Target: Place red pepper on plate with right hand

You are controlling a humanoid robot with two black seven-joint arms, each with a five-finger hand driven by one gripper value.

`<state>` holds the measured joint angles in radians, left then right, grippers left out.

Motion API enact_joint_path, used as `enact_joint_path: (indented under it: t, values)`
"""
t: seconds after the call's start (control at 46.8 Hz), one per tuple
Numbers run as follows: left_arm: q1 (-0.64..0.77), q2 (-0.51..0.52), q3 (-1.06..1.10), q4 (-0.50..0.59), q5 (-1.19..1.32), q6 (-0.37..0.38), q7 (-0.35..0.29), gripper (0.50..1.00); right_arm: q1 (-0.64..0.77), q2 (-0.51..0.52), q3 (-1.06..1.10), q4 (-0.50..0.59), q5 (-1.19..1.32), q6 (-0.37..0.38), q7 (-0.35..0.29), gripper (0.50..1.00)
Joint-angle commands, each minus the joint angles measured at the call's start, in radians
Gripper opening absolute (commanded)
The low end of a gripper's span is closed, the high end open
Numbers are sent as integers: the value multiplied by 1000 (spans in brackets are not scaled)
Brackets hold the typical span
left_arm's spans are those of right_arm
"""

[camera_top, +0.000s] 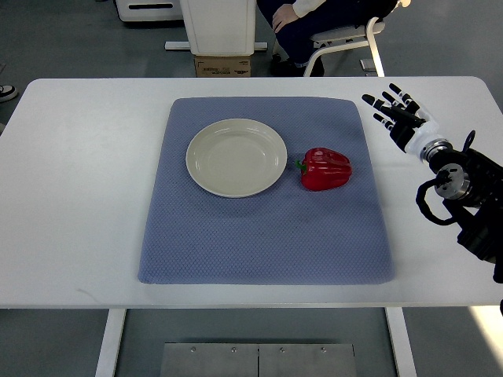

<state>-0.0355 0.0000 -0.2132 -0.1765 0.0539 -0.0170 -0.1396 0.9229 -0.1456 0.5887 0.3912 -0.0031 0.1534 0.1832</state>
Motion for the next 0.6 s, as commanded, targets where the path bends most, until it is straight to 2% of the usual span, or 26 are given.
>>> enact_joint_path:
  t: [0.0,0.578]
  values:
    - [0,0,0,0,4,0,0,1000,4,1,-1,0,0,0,1,1000]
    - [14,0,0,0,6,0,0,1000,10,5,-1,0,0,0,15,1000]
